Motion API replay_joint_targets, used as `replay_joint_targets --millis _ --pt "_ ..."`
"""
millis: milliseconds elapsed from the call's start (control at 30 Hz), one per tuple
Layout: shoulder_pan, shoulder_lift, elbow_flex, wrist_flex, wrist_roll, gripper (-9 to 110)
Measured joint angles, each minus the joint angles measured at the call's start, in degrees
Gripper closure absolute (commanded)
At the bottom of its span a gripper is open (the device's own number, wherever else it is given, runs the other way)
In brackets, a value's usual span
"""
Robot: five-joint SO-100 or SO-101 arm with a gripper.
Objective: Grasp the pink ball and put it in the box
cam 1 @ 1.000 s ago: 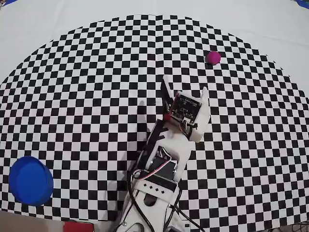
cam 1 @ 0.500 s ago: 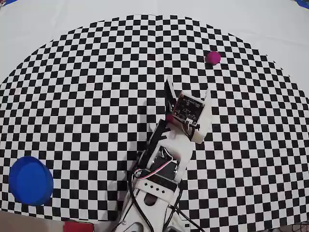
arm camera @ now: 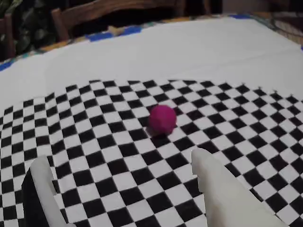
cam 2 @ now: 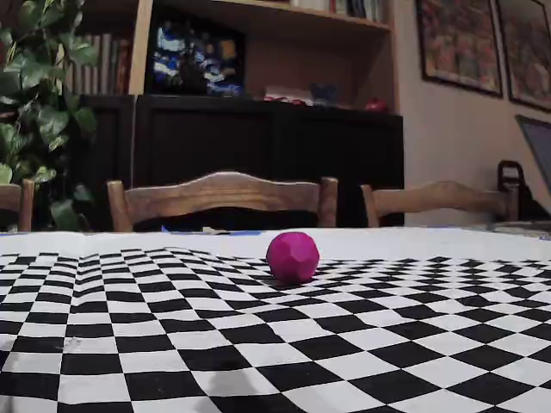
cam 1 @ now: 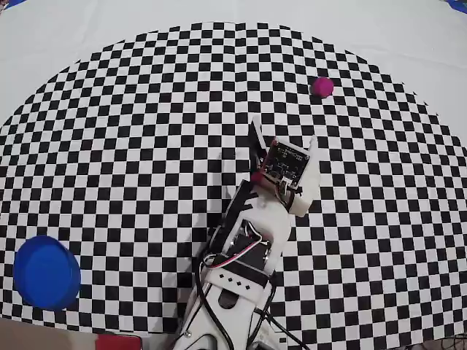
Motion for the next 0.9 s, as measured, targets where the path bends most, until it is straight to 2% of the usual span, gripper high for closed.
replay_joint_targets --millis 900 --pt "0.88 -21.88 -8.53 -6.24 0.0 66"
